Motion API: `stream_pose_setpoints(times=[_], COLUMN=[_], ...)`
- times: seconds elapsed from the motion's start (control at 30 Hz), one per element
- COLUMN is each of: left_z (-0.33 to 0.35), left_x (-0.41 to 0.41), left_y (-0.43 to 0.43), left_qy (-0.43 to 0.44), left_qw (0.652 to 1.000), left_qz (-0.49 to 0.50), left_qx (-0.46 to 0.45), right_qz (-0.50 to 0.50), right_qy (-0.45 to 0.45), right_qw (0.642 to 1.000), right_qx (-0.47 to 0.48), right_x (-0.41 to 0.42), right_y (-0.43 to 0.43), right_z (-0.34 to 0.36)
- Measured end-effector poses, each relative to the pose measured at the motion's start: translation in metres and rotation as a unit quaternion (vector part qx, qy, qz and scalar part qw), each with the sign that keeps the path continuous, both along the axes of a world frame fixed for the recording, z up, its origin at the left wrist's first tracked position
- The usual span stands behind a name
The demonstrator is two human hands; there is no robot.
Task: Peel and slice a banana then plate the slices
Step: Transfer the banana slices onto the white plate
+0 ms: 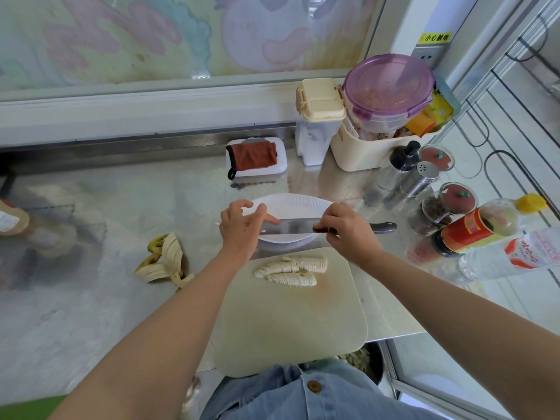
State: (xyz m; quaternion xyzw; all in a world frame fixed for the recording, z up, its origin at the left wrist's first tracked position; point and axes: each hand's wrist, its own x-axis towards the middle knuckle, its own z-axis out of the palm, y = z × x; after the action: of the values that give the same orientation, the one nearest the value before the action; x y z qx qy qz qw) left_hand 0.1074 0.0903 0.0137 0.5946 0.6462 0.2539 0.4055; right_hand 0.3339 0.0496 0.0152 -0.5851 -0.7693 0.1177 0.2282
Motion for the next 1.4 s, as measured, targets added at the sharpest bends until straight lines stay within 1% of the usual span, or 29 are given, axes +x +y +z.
stream_pose_setpoints(times=[0.03,0.07,0.13,0.27,0.33,0.4,0.43,0.5,0.57,0.63,0.73,0.8,0.87,0.93,1.0,1.07,1.17,1.23,1.3,1.4], left_z=[0.006,0.009,0.015,-0.01,-0.022,-0.02,-0.018,-0.009,-0.006,-0.001,-0.002,-0.005,-0.002,0.004,0.001,-0.008,-0.011,-0.008,-0.007,-0.004], left_x=[0.003,0.005,0.011,0.007,0.006,0.007,0.007,0.008,0.006,0.006,0.005,0.004,0.005,0.008,0.006,0.002,0.0,0.001,-0.002,-0.009], left_y=[-0.001,-0.002,-0.002,0.007,0.011,0.012,0.012,0.012,0.012,0.01,0.008,0.007,0.007,0.007,0.008,0.014,0.017,0.018,0.021,0.024], left_qy=[0.029,0.035,0.025,0.053,0.07,0.088,0.095,0.095,0.091,0.066,0.028,0.042,0.03,0.034,0.066,0.084,0.076,0.075,0.072,0.064], left_qw=[0.999,0.998,0.997,0.993,0.99,0.989,0.988,0.989,0.993,0.996,0.996,0.995,0.994,0.994,0.993,0.993,0.995,0.996,0.997,0.994], left_qz=[-0.032,-0.045,-0.037,-0.061,-0.047,-0.041,-0.056,-0.058,-0.042,-0.034,-0.004,0.0,0.011,-0.004,-0.036,-0.044,-0.045,-0.032,0.015,0.089], left_qx=[-0.013,-0.029,-0.067,-0.09,-0.11,-0.11,-0.106,-0.095,-0.063,-0.04,-0.082,-0.088,-0.101,-0.104,-0.088,-0.073,-0.052,-0.035,-0.014,-0.002], right_qz=[0.006,0.01,0.017,0.035,0.04,0.049,0.053,0.054,0.046,0.043,0.048,0.054,0.057,0.058,0.058,0.056,0.048,0.048,0.041,-0.005], right_qy=[-0.004,-0.008,-0.017,-0.016,-0.017,-0.015,-0.014,-0.01,-0.009,-0.01,-0.011,-0.011,-0.012,-0.012,-0.009,-0.006,-0.009,-0.01,-0.004,0.036], right_qw=[1.0,1.0,1.0,0.999,0.999,0.999,0.998,0.998,0.999,0.999,0.999,0.998,0.998,0.998,0.998,0.998,0.999,0.999,0.999,0.999], right_qx=[-0.003,-0.008,-0.014,-0.012,-0.01,-0.01,-0.009,-0.009,-0.009,-0.007,-0.001,0.002,0.003,0.004,0.002,0.0,-0.005,-0.01,-0.015,-0.037], right_x=[0.0,0.001,0.001,0.003,0.002,0.0,-0.001,-0.002,-0.003,-0.003,-0.004,-0.005,-0.007,-0.009,-0.011,-0.01,-0.008,-0.008,-0.006,0.003], right_y=[0.0,0.0,0.001,0.004,0.005,0.006,0.006,0.008,0.01,0.011,0.012,0.012,0.012,0.012,0.012,0.012,0.013,0.013,0.014,0.015], right_z=[0.001,0.002,0.003,-0.001,-0.003,-0.004,-0.004,-0.004,-0.004,-0.002,-0.001,-0.001,0.0,0.0,0.0,-0.002,-0.003,-0.003,-0.004,-0.009])
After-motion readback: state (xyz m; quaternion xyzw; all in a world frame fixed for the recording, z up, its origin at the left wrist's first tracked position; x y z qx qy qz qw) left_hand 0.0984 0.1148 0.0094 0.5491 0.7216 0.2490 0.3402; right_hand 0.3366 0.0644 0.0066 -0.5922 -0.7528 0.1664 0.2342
